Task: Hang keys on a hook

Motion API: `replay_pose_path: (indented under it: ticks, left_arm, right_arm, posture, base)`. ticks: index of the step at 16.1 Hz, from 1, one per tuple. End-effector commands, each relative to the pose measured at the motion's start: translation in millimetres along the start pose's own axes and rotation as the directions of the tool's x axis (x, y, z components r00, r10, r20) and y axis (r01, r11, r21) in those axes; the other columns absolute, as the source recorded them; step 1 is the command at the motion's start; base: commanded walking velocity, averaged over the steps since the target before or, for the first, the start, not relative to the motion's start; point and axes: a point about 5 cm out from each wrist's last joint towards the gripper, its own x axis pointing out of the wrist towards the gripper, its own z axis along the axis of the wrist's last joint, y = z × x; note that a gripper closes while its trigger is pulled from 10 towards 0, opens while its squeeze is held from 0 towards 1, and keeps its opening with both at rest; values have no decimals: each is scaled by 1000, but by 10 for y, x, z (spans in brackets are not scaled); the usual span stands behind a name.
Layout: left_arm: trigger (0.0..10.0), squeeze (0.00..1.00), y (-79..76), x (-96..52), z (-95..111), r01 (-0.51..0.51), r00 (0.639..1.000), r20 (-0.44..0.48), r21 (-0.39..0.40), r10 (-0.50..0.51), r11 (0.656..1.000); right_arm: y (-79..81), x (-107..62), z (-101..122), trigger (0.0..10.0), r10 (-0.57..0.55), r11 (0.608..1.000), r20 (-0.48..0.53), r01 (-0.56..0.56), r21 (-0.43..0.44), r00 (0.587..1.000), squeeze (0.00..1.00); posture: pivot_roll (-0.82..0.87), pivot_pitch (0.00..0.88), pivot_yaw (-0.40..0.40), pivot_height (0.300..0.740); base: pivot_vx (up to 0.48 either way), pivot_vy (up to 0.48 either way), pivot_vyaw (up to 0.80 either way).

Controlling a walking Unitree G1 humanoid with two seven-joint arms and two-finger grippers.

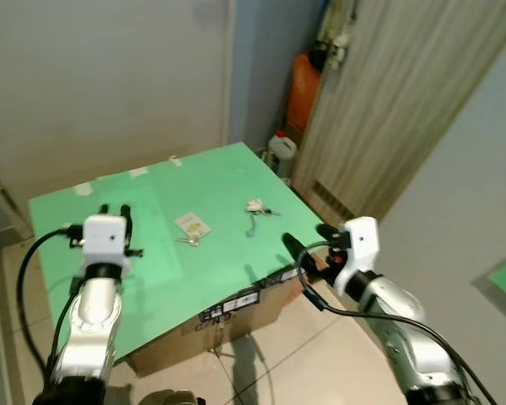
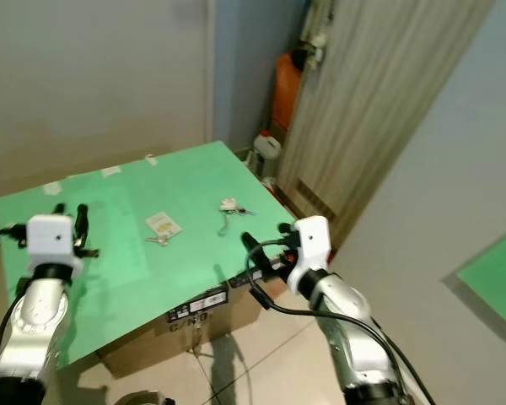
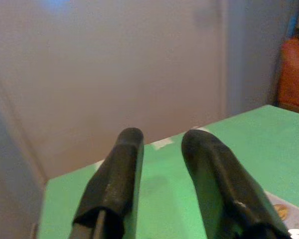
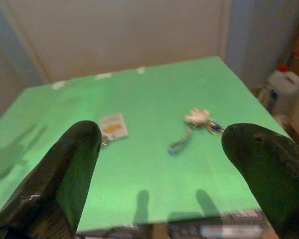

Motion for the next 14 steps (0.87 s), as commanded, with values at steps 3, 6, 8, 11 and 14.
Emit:
replay_pose_path:
  ticks: [3, 6, 8, 11, 14]
  left_arm:
    - [10000, 1000, -147, -284, 220, 21, 1000, 14, -76, -20, 997]
    - [10000, 1000, -209, -367, 274, 22, 1000, -12, -92, -23, 995]
    - [10000, 1000, -263, -323, 315, 78, 997, -23, -43, -79, 996]
    - [10000, 0, -221, -266, 367, 59, 997, -43, -29, -61, 998]
    - [10000, 0, -189, -212, 353, 6, 996, -88, -55, -11, 998]
  right_arm:
    - [-33, 77, 6, 10000, 8, 999, 6, -8, -31, 1000, 0]
    - [-42, 145, -6, 10000, 19, 999, -12, -20, -47, 1000, 0]
    - [-42, 180, -14, 10000, 20, 998, -12, -20, -61, 1000, 0]
    - [-68, 195, -29, 10000, 4, 998, -18, -5, -66, 1000, 0]
    - [-79, 174, -87, 10000, -11, 997, -38, 8, -75, 999, 0]
  posture:
    - [203, 0, -120, 740]
    - [214, 0, -132, 740]
    - [217, 0, -134, 740]
    - [214, 0, -128, 740]
    - [203, 0, -122, 740]
  base:
    - [0, 0, 0]
    - [0, 0, 0]
    - [0, 0, 694]
    - [0, 0, 669]
    - [256, -187, 0]
